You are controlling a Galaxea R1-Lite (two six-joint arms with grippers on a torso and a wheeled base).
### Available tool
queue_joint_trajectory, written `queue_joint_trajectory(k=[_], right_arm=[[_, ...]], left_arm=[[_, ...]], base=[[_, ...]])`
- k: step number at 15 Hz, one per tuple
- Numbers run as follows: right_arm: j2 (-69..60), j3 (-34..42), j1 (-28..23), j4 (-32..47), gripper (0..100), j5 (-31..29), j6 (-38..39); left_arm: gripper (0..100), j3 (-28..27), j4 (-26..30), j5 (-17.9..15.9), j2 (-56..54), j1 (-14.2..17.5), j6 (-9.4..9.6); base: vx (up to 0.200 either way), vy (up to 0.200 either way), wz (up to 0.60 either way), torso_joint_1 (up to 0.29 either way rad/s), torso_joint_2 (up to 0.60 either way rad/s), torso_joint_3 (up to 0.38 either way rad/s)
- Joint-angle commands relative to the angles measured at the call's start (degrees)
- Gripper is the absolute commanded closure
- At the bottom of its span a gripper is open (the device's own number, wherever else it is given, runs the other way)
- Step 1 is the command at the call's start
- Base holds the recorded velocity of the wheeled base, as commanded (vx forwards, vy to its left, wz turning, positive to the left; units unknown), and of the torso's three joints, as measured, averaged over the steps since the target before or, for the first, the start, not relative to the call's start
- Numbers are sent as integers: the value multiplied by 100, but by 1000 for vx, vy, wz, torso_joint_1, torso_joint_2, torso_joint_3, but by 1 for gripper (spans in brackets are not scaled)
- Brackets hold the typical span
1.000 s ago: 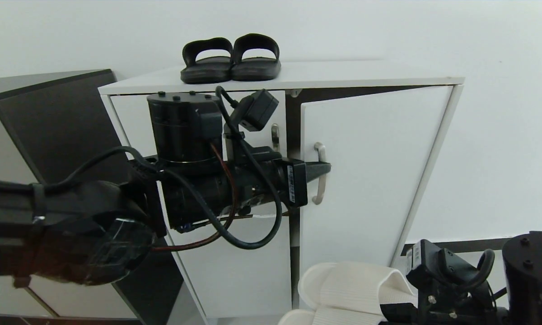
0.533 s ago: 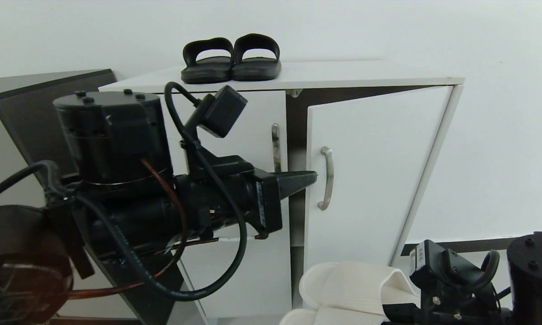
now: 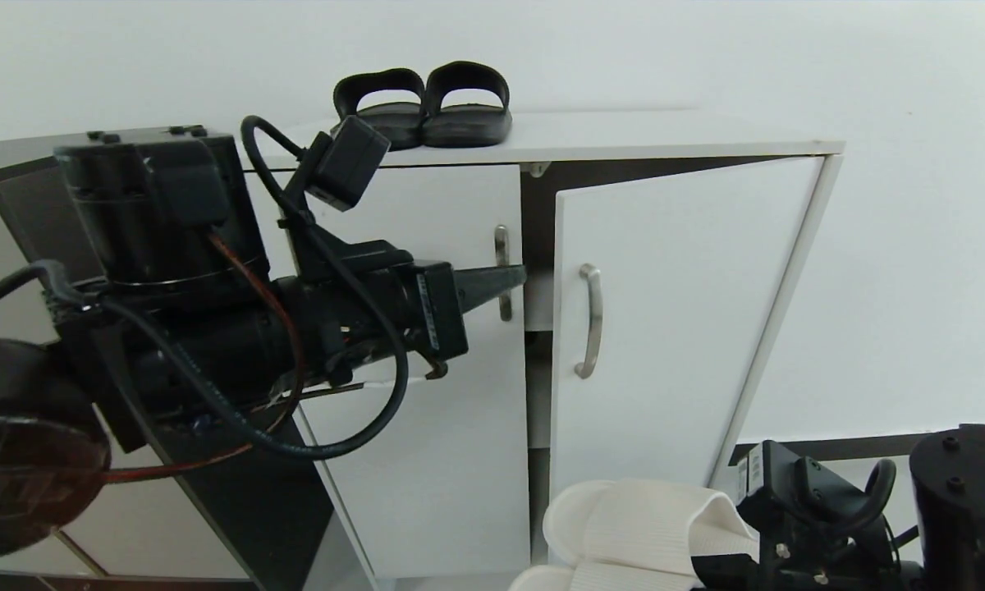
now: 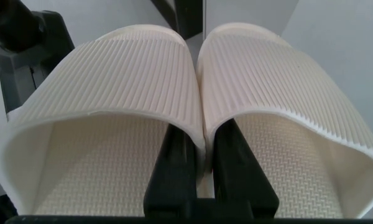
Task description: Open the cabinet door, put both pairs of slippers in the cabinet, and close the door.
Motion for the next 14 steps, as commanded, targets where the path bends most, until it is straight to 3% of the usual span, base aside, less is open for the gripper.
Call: queue_joint_trajectory(k=[1, 3, 10, 12, 14], right_arm=[[126, 1, 9, 1, 100, -7, -1], [205, -8, 44, 1, 100, -16, -1], [275, -43, 202, 247, 100, -34, 7], [293, 1, 273, 256, 100, -34, 7], [249, 186, 466, 274, 100, -34, 7]], left_arm=[[100, -927, 15, 43, 978, 157, -23], [100, -1296, 33, 78, 1286, 183, -67], [100, -1472, 6, 87, 1461, 157, -67], [100, -1401, 6, 96, 1338, 78, -58], [100, -1120, 6, 96, 1066, -221, -40]], base=[[0, 0, 0, 0, 0, 0], [0, 0, 0, 0, 0, 0], [0, 0, 0, 0, 0, 0], [-200, 0, 0, 7, 2, 5], [-200, 0, 0, 2, 10, -2]])
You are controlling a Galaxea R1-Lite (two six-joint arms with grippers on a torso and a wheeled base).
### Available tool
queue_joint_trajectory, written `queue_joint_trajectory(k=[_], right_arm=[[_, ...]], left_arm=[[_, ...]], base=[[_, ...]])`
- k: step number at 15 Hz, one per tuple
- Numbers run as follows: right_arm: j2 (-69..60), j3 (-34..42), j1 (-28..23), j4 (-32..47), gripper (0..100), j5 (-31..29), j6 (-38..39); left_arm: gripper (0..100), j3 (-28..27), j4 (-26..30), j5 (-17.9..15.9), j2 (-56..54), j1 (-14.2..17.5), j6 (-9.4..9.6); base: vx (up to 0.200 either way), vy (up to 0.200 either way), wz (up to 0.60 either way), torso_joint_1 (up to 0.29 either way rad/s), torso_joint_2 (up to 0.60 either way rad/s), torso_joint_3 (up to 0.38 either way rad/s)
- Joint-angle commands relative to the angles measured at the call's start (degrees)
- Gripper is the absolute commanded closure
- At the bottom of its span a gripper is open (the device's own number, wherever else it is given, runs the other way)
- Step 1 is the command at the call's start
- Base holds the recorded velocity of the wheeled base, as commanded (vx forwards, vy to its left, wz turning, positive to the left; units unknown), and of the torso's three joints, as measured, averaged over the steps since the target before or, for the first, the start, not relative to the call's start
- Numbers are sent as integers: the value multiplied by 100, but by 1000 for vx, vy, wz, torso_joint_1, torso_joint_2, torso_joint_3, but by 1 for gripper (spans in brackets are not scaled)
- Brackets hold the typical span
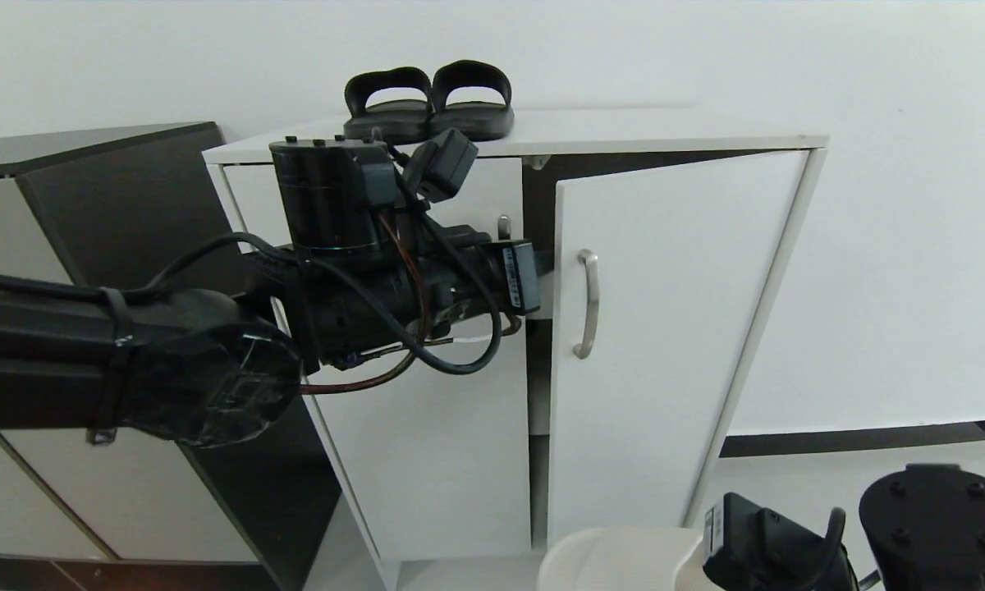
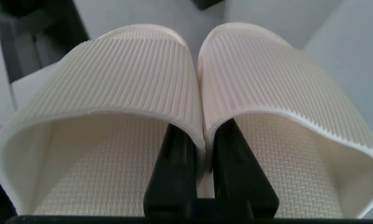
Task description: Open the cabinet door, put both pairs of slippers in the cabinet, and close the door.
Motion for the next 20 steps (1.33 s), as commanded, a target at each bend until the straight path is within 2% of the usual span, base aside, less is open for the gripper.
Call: queue_joint_trajectory(k=[1, 3, 4, 5, 7, 9, 10, 11, 12, 13, 14, 15, 16, 17, 18, 19, 20], right_arm=[[-143, 258, 413, 4, 100, 5, -1], [-178, 293, 528, -13, 100, -4, -1], [-169, 284, 528, -22, 100, -4, -1], [-134, 214, 510, -31, 100, -21, 34], [42, 126, 484, -40, 100, -311, 43], [288, 3, 422, -84, 100, -715, 95], [481, -147, 246, -295, 100, -1023, 262], [683, -314, -9, -550, 100, -1339, 491], [842, -463, -176, -796, 100, -1779, 658], [1026, -604, -307, -954, 100, -2210, 737], [1325, -779, -492, -1165, 100, -2816, 772], [1527, -894, -571, -1367, 100, -3150, 763], [1624, -964, -615, -1472, 100, -3299, 763], [1800, -1069, -703, -1657, 100, -3651, 763], [1870, -1105, -738, -1701, 100, -3774, 755], [1879, -1105, -747, -1701, 100, -3809, 755], [1870, -1096, -747, -1701, 100, -3818, 755]], left_arm=[[100, 362, -1, -10, -415, -507, 48], [100, 555, -10, 122, -600, -955, 100], [100, 599, -18, 148, -644, -990, 144], [100, 643, -18, 148, -688, -973, 171], [100, 696, -256, 324, -696, -674, 171], [100, 819, -678, 851, -890, -525, 171], [100, 1056, -766, 1291, -1303, -463, 171], [100, 1381, -713, 1519, -1786, -322, 179], [100, 1724, -572, 1677, -2287, -278, 241], [100, 1997, -221, 1967, -2779, -270, 399], [100, 2313, 597, 2547, -3483, -235, 549], [100, 2568, 1370, 2793, -4054, 64, 584], [100, 2726, 1836, 2802, -4423, 398, 680], [100, 3157, 2645, 2890, -5240, 1163, 1102], [100, 3543, 2812, 3136, -5847, 1699, 1164], [100, 4036, 2803, 3382, -6409, 2218, 1120], [100, 4519, 2803, 3400, -6981, 2657, 1032]], base=[[-200, 0, 0, -7, 2, 2], [-200, 0, 0, 0, 5, 2], [-200, 0, 0, -2, 2, -2], [-200, 0, 0, -2, 2, 12], [-200, 0, 0, 0, 5, 0], [0, 0, 0, 0, 0, 0], [0, 0, 0, 0, 0, 0], [0, 0, 0, 0, 0, 0], [0, 0, 0, 0, 0, 0], [0, 0, 0, 0, 0, 0], [0, 0, 0, 0, 0, 0], [0, 0, 0, 0, 0, 0], [0, 0, 0, 0, 0, 0], [0, 0, 0, 0, 0, 0], [0, 0, 0, 0, 0, 0], [0, 0, 0, 0, 0, 0], [0, 0, 0, 0, 0, 0]])
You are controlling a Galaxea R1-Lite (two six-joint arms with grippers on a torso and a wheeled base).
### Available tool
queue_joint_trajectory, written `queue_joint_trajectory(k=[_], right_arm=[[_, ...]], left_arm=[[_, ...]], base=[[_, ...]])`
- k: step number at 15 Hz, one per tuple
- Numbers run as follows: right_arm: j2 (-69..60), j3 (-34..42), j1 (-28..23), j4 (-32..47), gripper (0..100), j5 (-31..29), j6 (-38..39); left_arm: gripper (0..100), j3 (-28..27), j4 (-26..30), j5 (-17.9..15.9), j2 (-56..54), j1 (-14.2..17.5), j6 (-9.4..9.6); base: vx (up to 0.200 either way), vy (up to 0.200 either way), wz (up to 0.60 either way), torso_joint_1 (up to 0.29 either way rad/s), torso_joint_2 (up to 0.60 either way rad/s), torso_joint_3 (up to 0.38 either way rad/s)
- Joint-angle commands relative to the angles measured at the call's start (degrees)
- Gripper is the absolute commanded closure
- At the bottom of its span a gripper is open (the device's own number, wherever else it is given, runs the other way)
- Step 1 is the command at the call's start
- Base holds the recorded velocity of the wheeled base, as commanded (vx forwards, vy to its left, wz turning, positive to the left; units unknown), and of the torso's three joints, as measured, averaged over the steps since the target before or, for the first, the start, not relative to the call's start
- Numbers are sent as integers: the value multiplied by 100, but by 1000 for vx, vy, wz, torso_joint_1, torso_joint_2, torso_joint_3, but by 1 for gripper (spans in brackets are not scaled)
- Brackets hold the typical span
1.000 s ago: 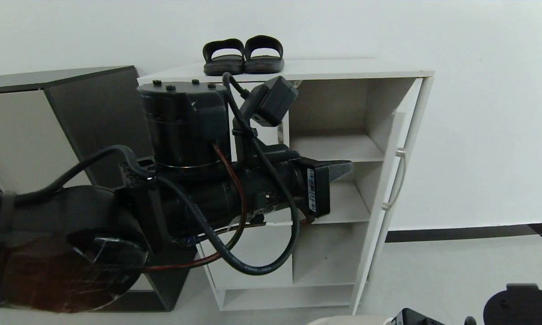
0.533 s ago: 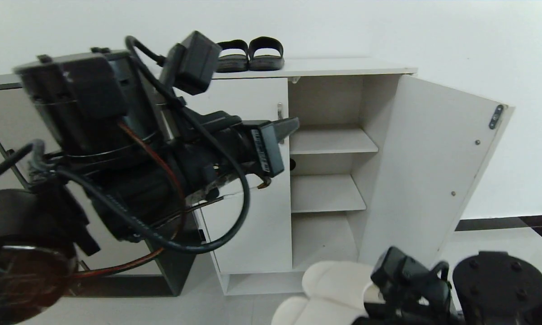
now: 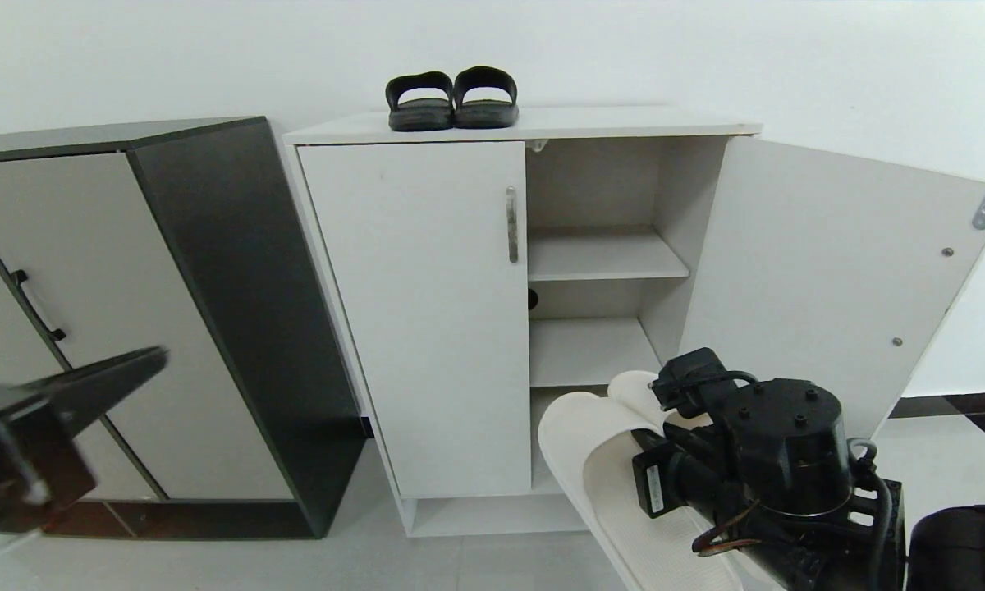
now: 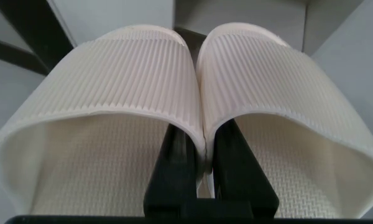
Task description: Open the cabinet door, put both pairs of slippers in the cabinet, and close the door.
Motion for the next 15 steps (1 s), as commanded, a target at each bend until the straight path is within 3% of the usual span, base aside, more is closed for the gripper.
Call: queue_joint_trajectory(k=[1, 2, 3, 5, 6, 8, 9, 11, 12, 13, 15], right_arm=[[126, -22, -19, -14, 100, -10, -8], [108, -22, -19, -14, 100, -10, -16], [108, -13, -19, -14, 100, -10, -16], [117, -13, -19, -14, 100, -1, -16], [117, -13, -19, -14, 100, -1, -16], [135, -4, -19, -14, 100, -1, 1], [152, -4, -19, -14, 100, 17, 10], [161, 13, -19, -14, 100, 34, 10], [161, 22, -2, -14, 100, 17, 19], [161, 13, -2, -14, 100, 34, 19], [275, -13, 34, -32, 100, -1, 19]], left_arm=[[100, 1845, 466, 377, -2536, 1845, 71], [100, 2425, 466, 359, -3090, 2223, 80], [100, 2794, 475, 350, -3503, 2407, 106], [100, 3304, 510, 218, -4312, 2354, 282], [100, 3304, 765, -133, -4690, 2284, 405], [100, 3304, 897, -1346, -5032, 2407, 607], [100, 3286, 1143, -1750, -5023, 2407, 897], [100, 3304, 1029, -1908, -5023, 2407, 1099], [100, 3304, 1037, -1882, -5023, 2407, 1003], [100, 3304, 1037, -1847, -5023, 2407, 774], [100, 3304, 1046, -1733, -5023, 2407, 651]], base=[[0, 0, 0, 0, 0, 0], [0, 0, 0, 0, 0, 0], [0, 0, 0, 0, 0, 0], [0, 0, 0, 0, 0, 0], [0, 0, 0, 0, 0, 0], [0, 0, 0, 0, 0, 0], [0, 0, 0, 0, 0, 0], [0, 0, 0, 0, 0, 0], [0, 0, 0, 0, 0, 0], [0, 0, 0, 0, 0, 0], [0, 0, 0, 0, 0, 0]])
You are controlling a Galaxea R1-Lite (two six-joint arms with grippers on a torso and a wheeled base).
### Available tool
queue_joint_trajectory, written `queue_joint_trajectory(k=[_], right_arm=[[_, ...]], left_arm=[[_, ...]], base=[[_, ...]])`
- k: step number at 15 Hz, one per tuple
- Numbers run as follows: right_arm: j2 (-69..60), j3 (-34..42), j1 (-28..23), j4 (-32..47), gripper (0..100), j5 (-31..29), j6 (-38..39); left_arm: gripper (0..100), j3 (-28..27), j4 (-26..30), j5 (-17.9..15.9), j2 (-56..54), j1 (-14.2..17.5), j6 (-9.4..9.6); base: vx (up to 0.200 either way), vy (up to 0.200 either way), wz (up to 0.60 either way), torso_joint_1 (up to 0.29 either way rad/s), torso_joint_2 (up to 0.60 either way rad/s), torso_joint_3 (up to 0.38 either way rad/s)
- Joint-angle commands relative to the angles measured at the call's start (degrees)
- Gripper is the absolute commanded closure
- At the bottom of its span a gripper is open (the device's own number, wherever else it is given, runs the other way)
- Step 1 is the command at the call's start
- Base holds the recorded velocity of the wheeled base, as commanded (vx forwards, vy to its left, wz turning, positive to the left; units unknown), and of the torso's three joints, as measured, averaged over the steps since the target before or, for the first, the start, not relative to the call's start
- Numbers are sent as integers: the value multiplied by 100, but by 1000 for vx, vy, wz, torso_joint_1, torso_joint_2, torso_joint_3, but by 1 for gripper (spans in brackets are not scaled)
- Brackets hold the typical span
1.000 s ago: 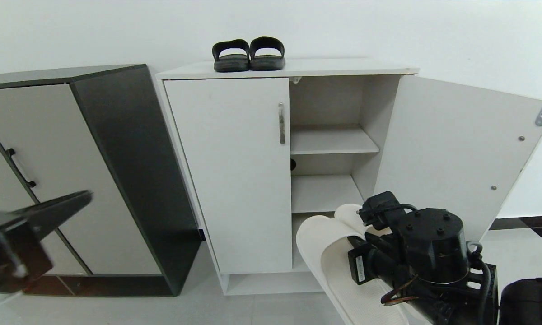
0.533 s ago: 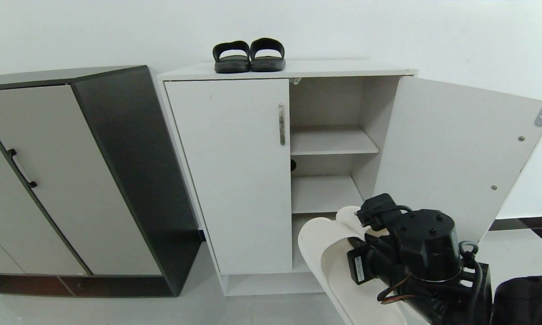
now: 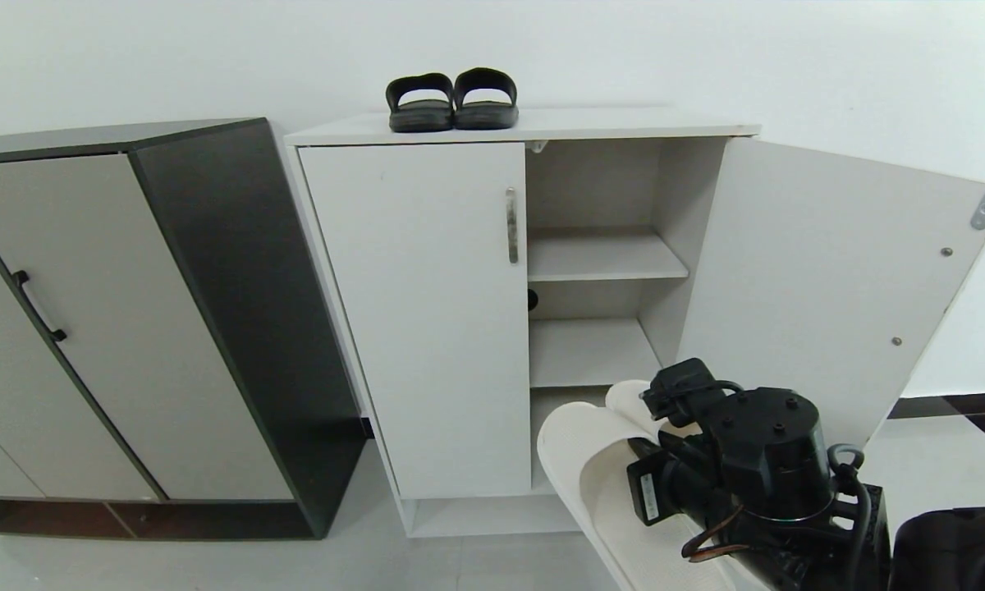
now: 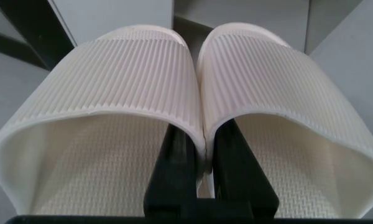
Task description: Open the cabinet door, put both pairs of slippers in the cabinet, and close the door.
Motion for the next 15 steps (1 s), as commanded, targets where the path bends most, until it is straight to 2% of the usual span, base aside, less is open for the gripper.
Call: queue_joint_trajectory(k=[1, 4, 11, 15], right_arm=[[131, -49, 34, -84, 100, -12, 2], [368, -155, 34, -233, 100, -21, 98], [640, -339, 175, -277, 100, -144, 248], [1124, -805, 315, -268, 100, -363, 617]], left_arm=[[100, 2, 9, 12, -35, -2, 4], [100, 2, 0, 12, -35, -2, -13], [100, 2, 0, 12, -35, -2, -4], [100, 2, 9, 12, -35, -2, -4]], base=[[0, 0, 0, 0, 0, 0], [0, 0, 0, 0, 0, 0], [0, -200, 0, 4, 2, 5], [0, 0, 0, 0, 0, 0]])
